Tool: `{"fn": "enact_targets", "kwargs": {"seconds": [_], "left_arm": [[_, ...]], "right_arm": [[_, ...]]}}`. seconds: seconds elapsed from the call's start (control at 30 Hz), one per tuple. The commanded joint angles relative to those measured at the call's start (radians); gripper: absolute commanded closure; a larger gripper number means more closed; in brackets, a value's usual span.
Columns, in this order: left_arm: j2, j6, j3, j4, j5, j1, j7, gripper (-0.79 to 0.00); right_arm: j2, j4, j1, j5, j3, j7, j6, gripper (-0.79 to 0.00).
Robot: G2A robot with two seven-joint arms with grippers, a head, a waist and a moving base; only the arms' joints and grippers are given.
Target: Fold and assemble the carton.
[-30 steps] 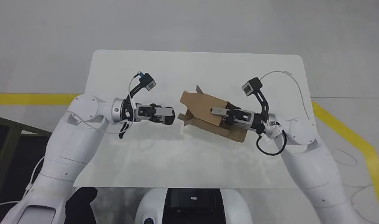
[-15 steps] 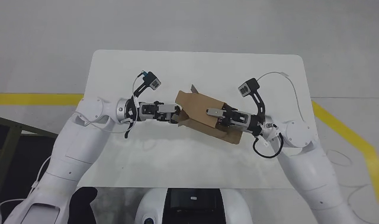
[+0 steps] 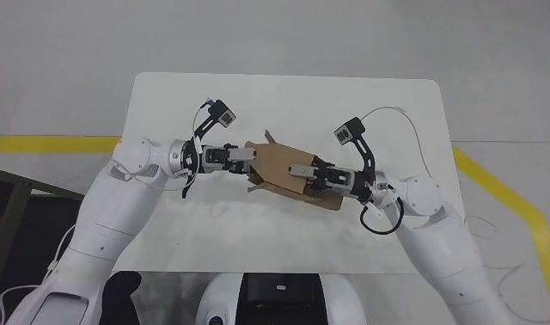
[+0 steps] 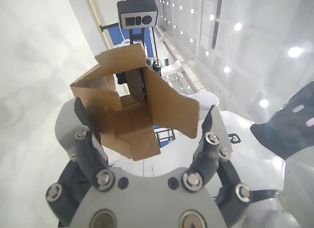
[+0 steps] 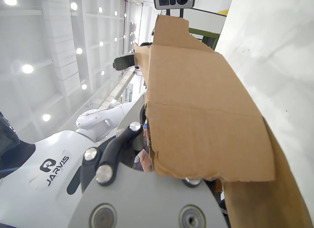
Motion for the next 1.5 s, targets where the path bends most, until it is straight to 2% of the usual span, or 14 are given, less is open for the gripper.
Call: {"fn": "enact_targets", "kwargs": {"seconds": [0.0,0.67,1.2,1.47], "left_arm": [[-0.001,0.0,0.0,-0.001,-0.001,-0.002,-0.001,-0.785],[-0.008,-0.006,0.003,0.008,0.011,-0.011,0.0,-0.785],[0.01,-0.022,-0.078,-0.014,0.052,0.03,0.043,-0.785],[0.022,-0.029,-0.12,-0.002,0.13,0.06,0.077,-0.785]], "right_arm": [[-0.001,0.0,0.002,-0.002,-0.005,0.001,0.0,0.0],[-0.007,-0.001,0.008,0.004,-0.026,0.01,-0.011,0.0],[0.0,0.023,-0.021,0.031,0.041,-0.035,-0.003,0.0],[0.009,0.046,-0.017,0.039,0.082,0.005,0.025,0.0]]}}
